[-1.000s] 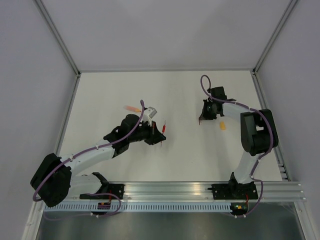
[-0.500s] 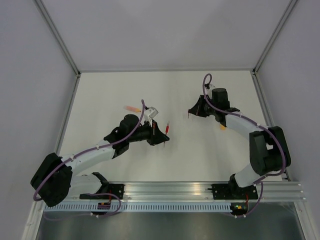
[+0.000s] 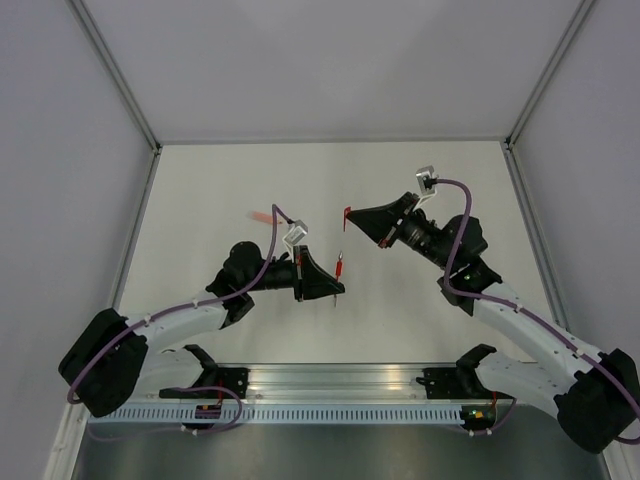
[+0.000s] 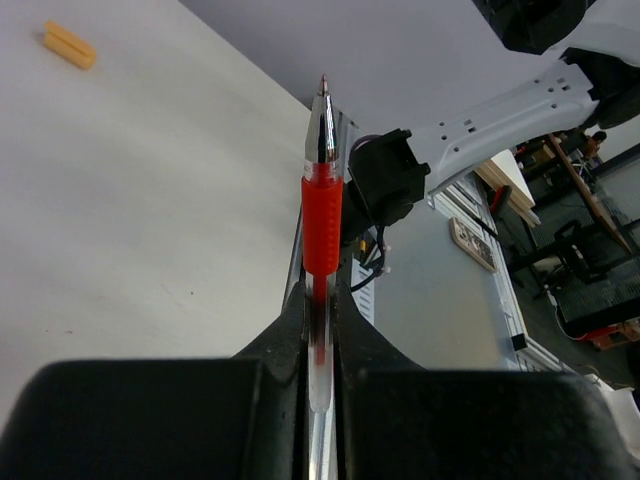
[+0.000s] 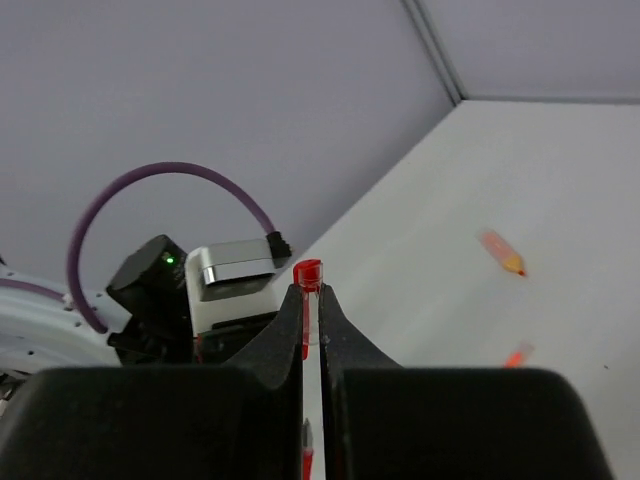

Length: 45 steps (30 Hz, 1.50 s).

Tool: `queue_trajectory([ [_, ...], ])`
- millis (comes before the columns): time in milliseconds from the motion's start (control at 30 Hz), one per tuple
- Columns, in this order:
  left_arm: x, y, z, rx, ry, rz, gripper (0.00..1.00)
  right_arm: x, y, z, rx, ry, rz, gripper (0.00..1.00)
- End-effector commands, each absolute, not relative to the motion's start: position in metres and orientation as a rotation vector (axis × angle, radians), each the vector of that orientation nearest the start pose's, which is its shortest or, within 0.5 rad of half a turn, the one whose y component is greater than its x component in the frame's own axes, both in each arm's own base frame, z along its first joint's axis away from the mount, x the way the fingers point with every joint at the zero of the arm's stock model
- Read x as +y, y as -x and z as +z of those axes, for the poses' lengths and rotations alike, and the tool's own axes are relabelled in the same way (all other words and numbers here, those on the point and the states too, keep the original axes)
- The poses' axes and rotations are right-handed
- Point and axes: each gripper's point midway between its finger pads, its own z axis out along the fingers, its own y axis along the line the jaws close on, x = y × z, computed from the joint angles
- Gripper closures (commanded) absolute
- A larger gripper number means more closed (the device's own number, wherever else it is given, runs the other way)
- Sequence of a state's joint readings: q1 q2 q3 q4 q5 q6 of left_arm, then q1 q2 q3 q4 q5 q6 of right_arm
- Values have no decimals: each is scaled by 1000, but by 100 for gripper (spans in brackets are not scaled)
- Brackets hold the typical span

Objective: Insert the pens into the pen caps

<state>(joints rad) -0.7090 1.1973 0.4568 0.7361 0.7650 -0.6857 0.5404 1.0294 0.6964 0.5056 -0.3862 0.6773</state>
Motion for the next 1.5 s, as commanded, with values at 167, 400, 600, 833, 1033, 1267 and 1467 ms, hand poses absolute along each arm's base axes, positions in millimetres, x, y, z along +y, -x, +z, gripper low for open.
queue_trajectory([
  [167, -311, -139, 244, 1496, -772, -1664, 98, 284, -221, 353, 1345, 261, 1411, 100],
  [400, -310, -139, 245, 1489, -775, -1653, 98, 295, -209, 344, 1354, 284, 1417, 100],
  [600, -310, -140, 245, 1491, -772, -1648, 98, 298, -204, 341, 1353, 289, 1429, 100],
  [833, -309, -140, 246, 1484, -771, -1641, 98, 292, -203, 339, 1348, 278, 1409, 100],
  [1033, -309, -140, 246, 1486, -770, -1640, 98, 292, -203, 340, 1354, 287, 1398, 100],
  [1267, -309, -140, 246, 1486, -769, -1636, 98, 292, -196, 335, 1353, 294, 1433, 100],
  [1467, -308, -140, 248, 1479, -773, -1631, 98, 292, -195, 322, 1379, 301, 1419, 100],
])
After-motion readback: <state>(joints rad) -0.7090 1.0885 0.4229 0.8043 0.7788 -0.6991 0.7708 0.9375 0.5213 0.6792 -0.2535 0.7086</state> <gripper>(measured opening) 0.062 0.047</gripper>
